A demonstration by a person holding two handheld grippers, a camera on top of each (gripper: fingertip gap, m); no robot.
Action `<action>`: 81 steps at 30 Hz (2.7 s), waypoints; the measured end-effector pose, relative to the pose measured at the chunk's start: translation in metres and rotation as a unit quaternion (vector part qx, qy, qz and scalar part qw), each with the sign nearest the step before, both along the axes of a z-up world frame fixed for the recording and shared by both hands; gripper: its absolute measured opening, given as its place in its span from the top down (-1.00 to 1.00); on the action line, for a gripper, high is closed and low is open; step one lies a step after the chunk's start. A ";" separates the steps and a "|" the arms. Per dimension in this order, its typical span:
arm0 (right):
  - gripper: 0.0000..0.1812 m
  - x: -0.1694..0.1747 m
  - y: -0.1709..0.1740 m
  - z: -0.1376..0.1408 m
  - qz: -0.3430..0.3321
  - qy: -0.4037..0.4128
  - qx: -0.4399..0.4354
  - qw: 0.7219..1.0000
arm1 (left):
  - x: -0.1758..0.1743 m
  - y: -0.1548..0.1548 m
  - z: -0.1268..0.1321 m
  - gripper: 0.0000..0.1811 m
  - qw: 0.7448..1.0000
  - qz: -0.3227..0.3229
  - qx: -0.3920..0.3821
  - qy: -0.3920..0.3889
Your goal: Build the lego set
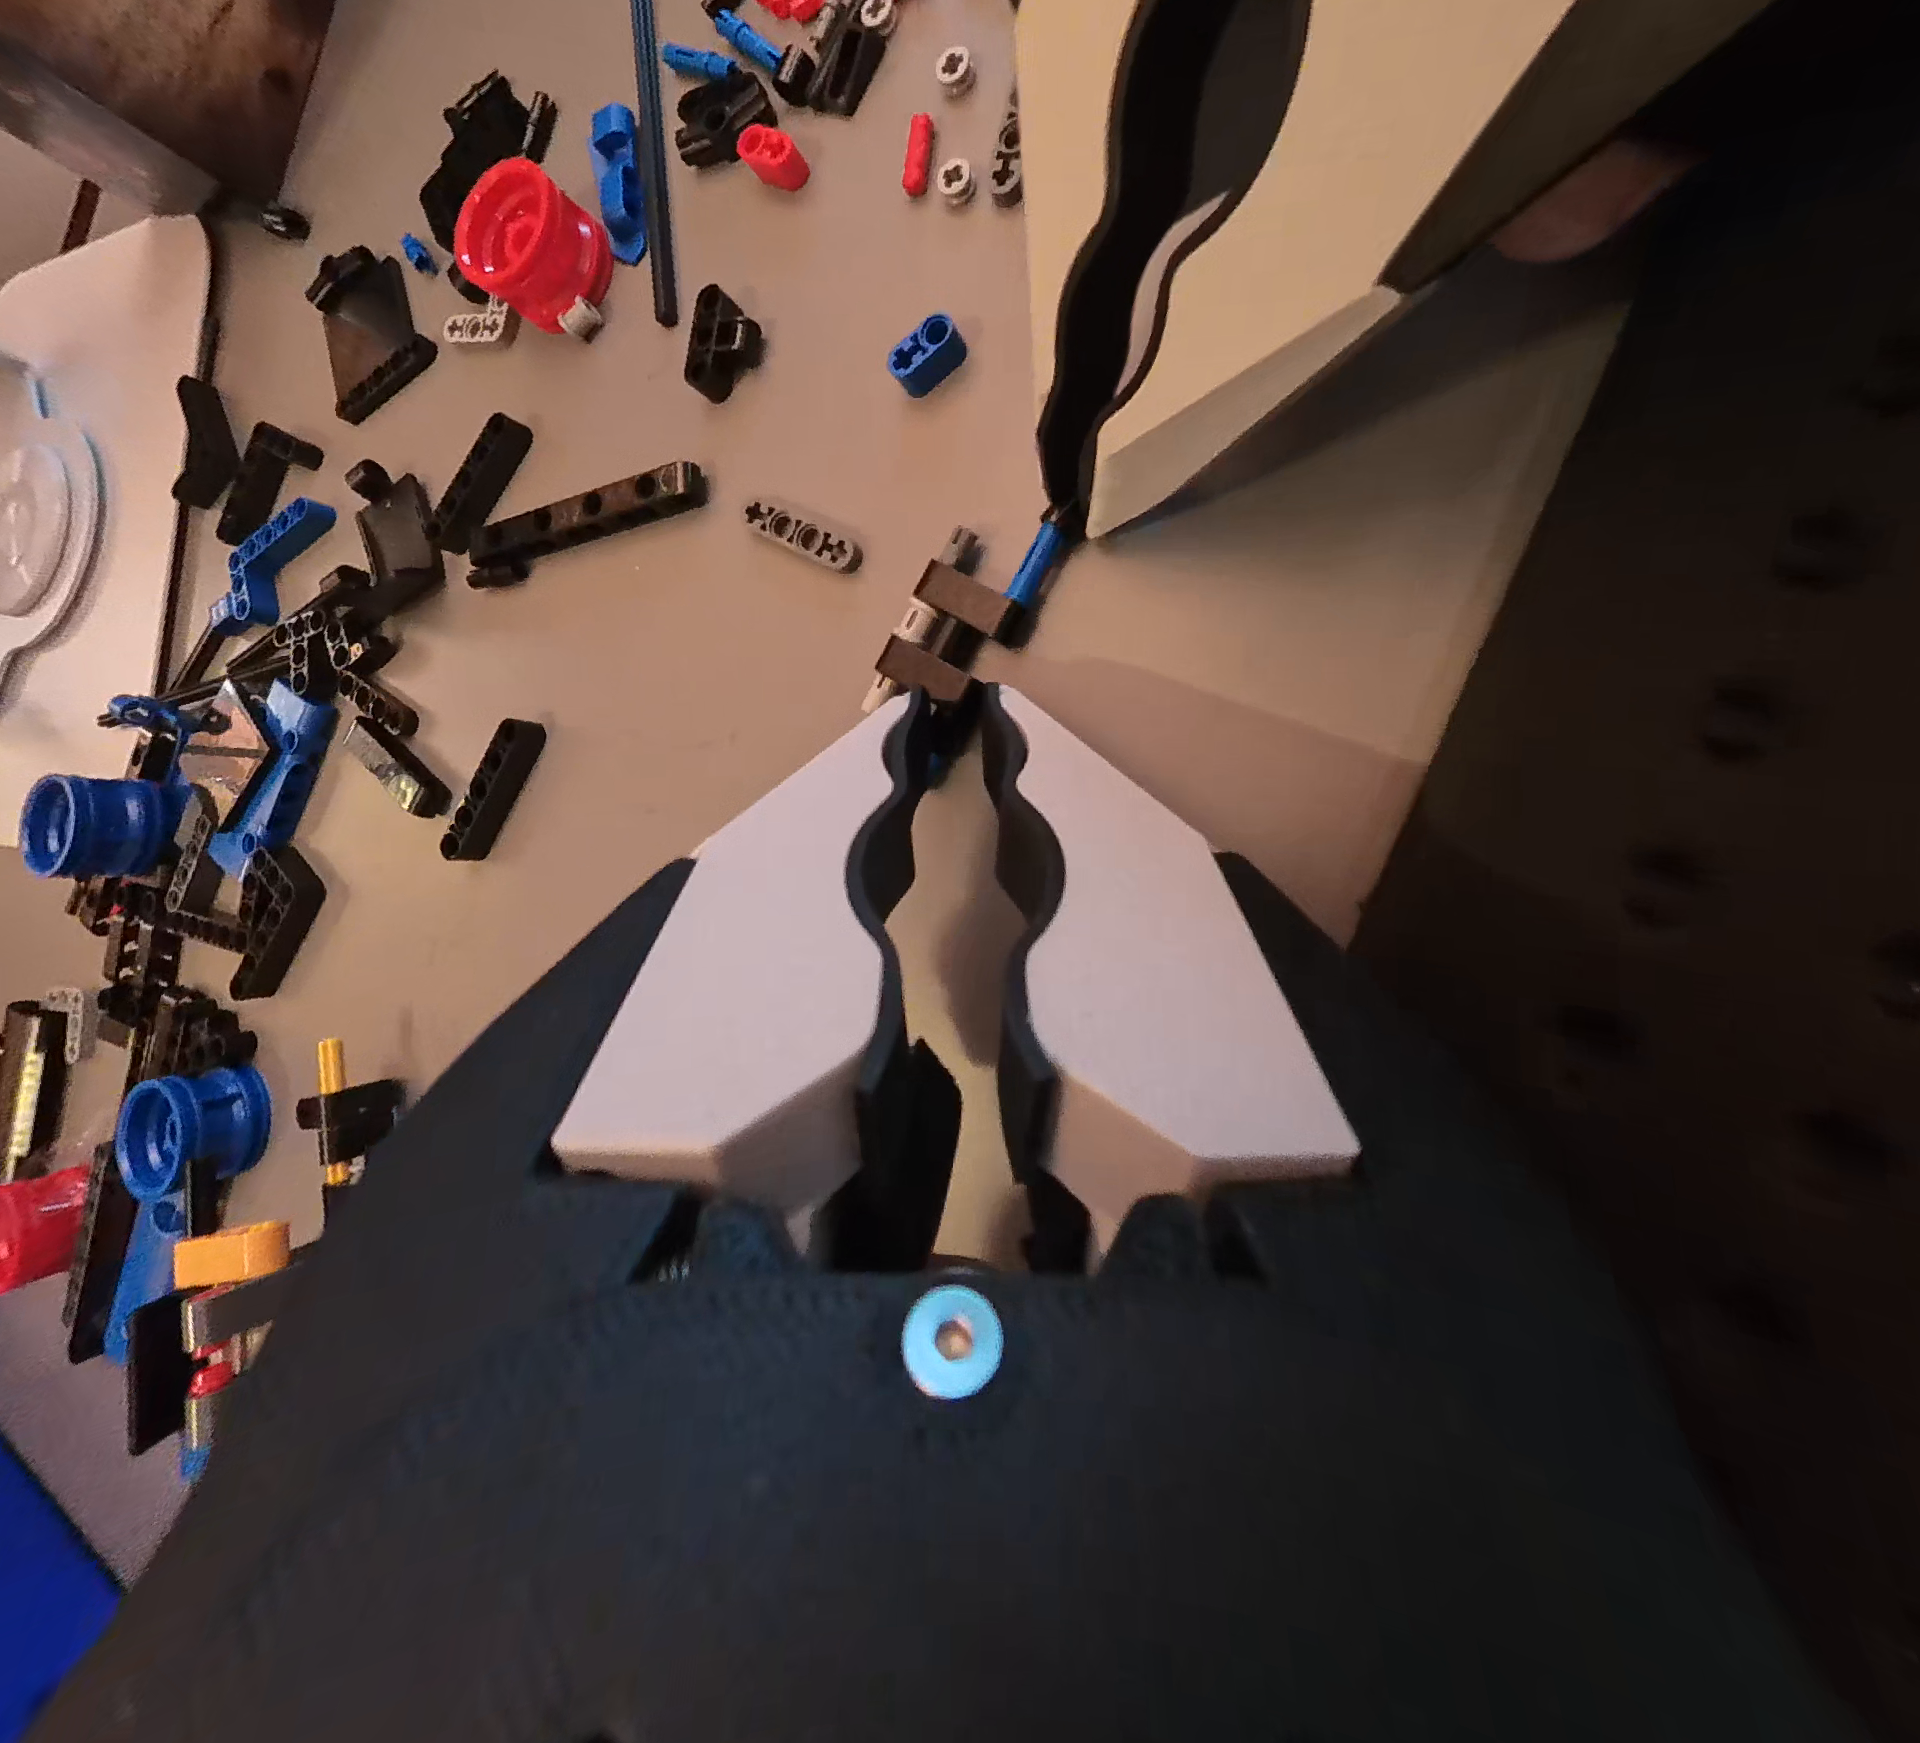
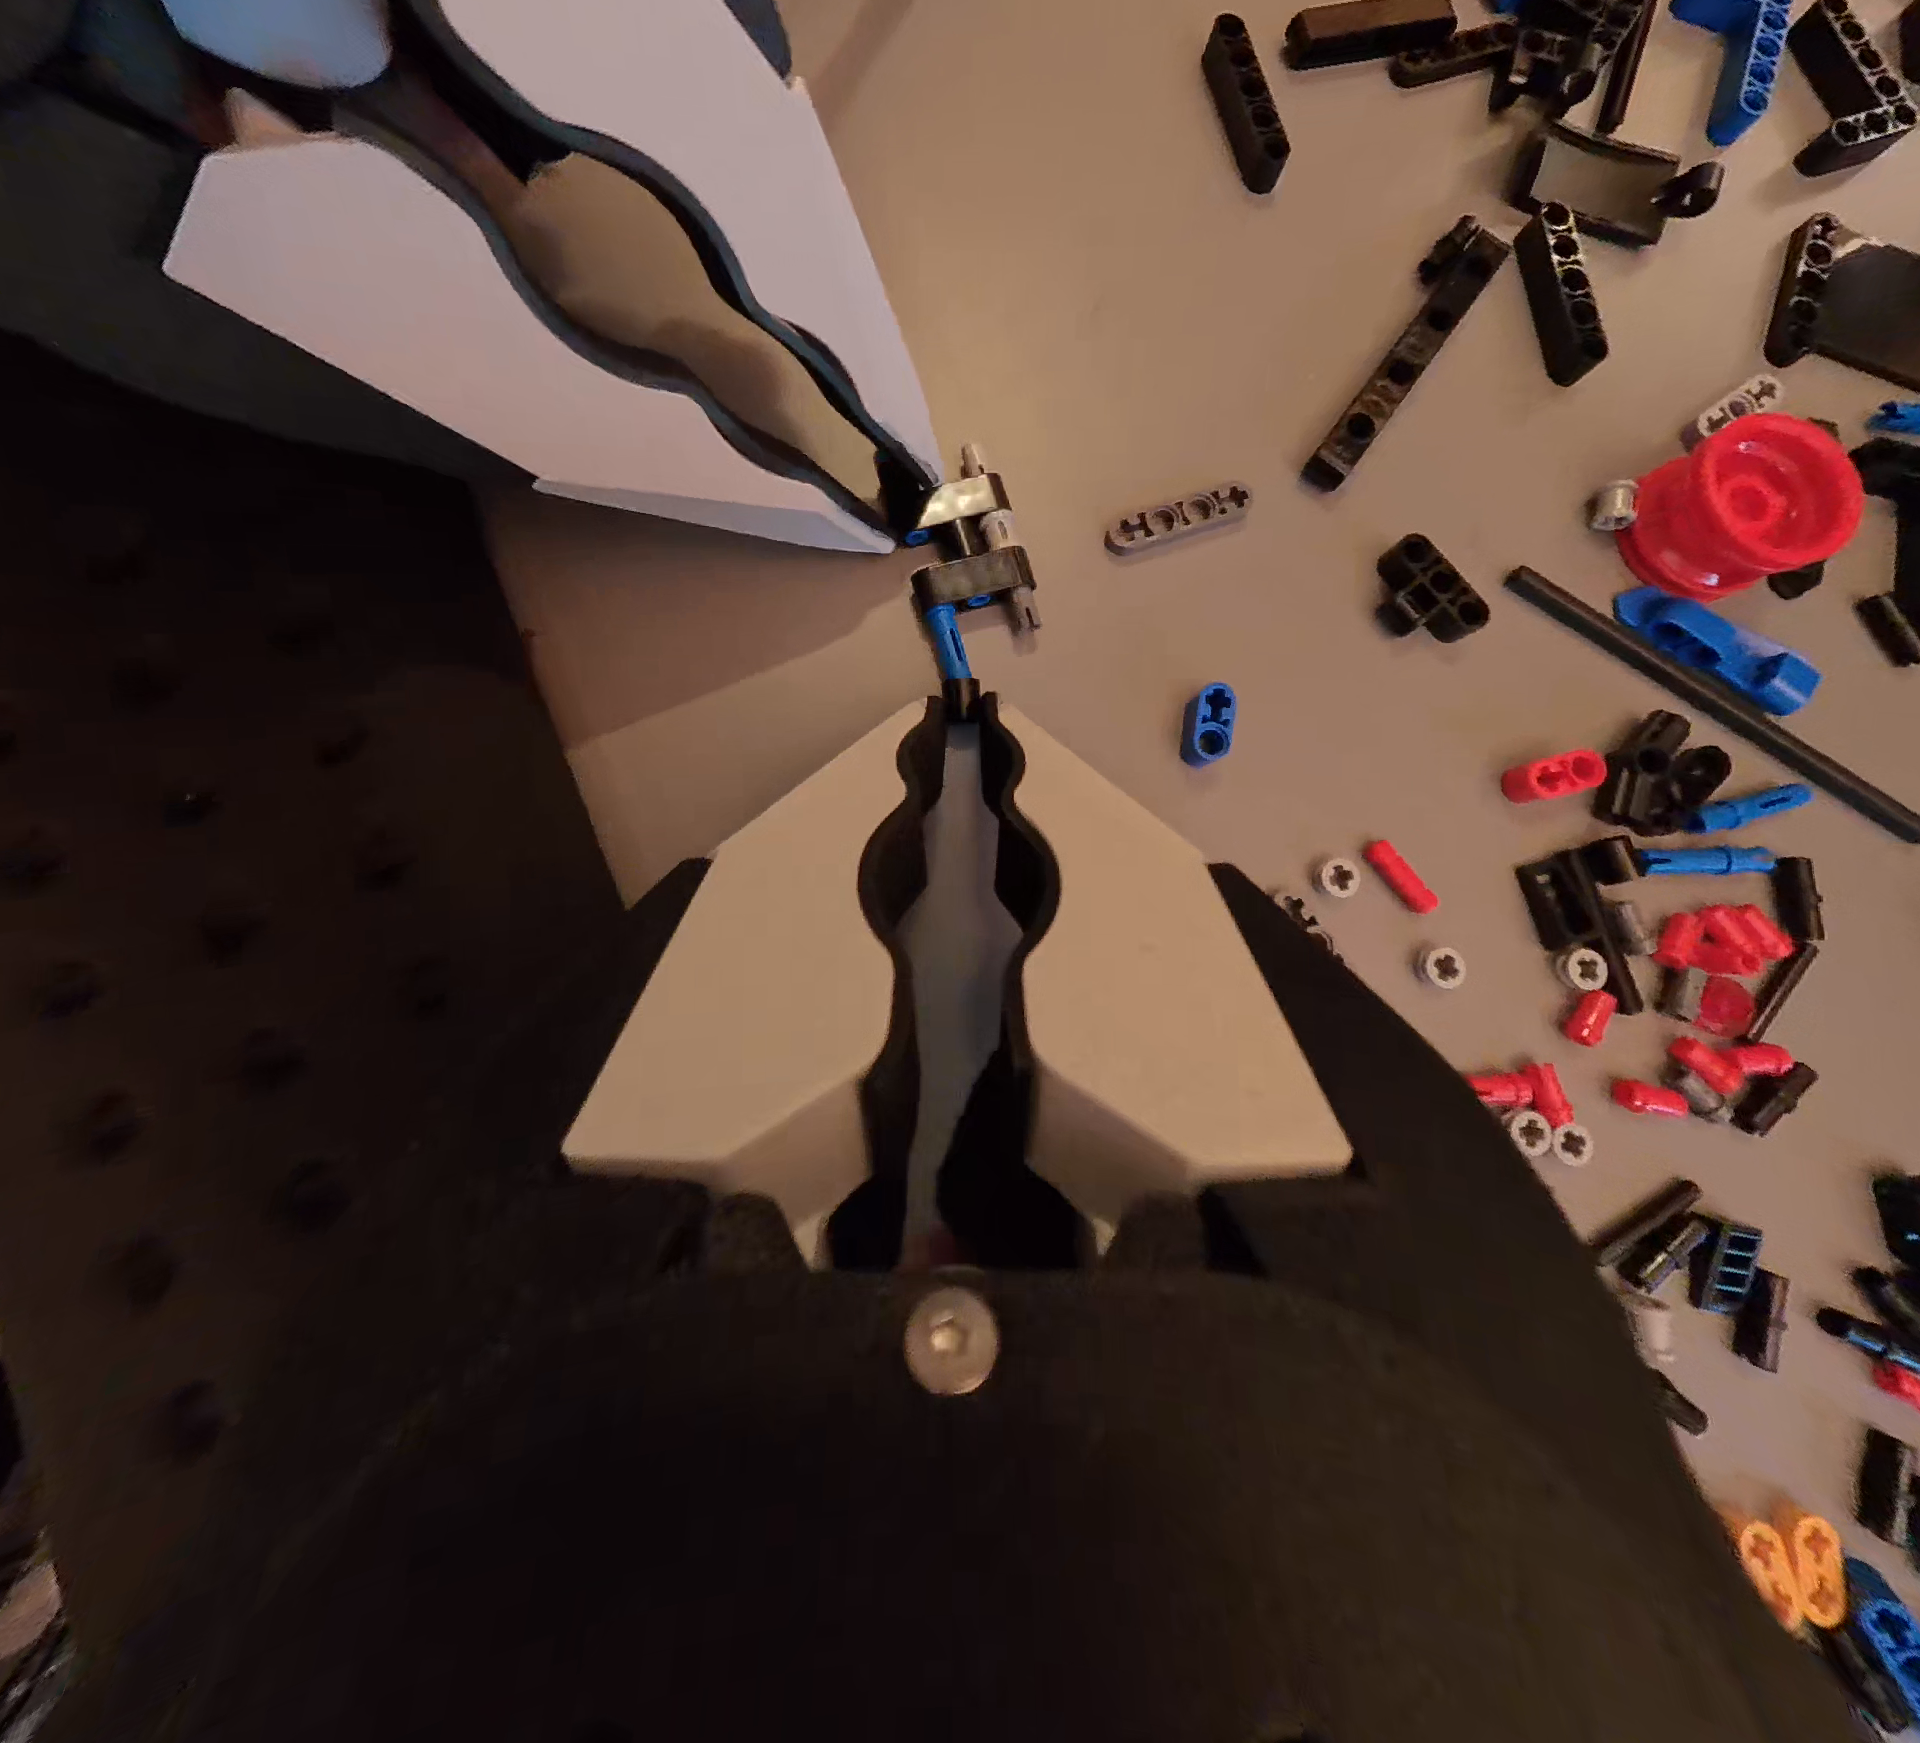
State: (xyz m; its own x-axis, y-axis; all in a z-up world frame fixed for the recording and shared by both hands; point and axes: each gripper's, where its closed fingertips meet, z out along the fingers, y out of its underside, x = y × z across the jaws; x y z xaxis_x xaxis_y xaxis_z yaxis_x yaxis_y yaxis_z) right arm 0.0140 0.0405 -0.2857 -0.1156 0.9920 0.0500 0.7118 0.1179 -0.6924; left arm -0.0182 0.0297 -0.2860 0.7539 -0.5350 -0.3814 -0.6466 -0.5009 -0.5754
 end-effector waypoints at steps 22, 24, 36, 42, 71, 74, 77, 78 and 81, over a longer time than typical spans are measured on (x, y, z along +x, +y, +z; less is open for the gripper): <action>0.97 -0.002 0.005 0.000 0.183 -0.039 0.157 0.970 | -0.001 0.002 0.000 0.93 1.000 -0.026 0.015 0.001; 0.97 -0.004 0.003 0.000 0.204 -0.045 0.174 0.962 | 0.003 0.002 0.000 0.94 0.999 -0.031 0.018 0.000; 0.97 -0.008 0.000 -0.001 0.217 -0.023 0.116 0.969 | 0.002 0.003 0.000 0.94 0.999 -0.034 0.020 -0.010; 0.97 -0.012 -0.003 -0.001 0.226 -0.014 0.109 0.968 | 0.003 0.003 0.000 0.94 0.999 -0.035 0.022 -0.016; 0.45 -0.117 0.163 0.241 0.020 0.199 0.288 0.937 | -0.150 0.069 0.185 0.69 0.971 0.054 0.226 0.054; 0.32 -0.153 0.237 0.276 -0.028 0.209 0.282 0.936 | -0.192 0.101 0.217 0.68 0.960 0.087 0.259 0.064; 0.26 -0.184 0.304 0.284 -0.058 0.185 0.254 0.948 | -0.224 0.133 0.225 0.63 0.959 0.101 0.256 0.061; 0.22 -0.192 0.323 0.281 -0.062 0.169 0.258 0.949 | -0.234 0.143 0.226 0.64 0.958 0.103 0.259 0.062; 0.13 -0.214 0.356 0.266 -0.050 0.136 0.232 0.962 | -0.254 0.166 0.215 0.63 0.964 0.104 0.239 0.052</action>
State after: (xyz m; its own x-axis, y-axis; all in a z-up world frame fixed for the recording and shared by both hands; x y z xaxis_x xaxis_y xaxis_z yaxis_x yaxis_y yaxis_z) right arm -0.1997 0.3970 -0.0199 0.0589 0.8613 0.5047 0.5357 0.3993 -0.7440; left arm -0.2723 0.1954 -0.0706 0.7700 -0.1202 -0.6266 -0.6275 -0.3208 -0.7095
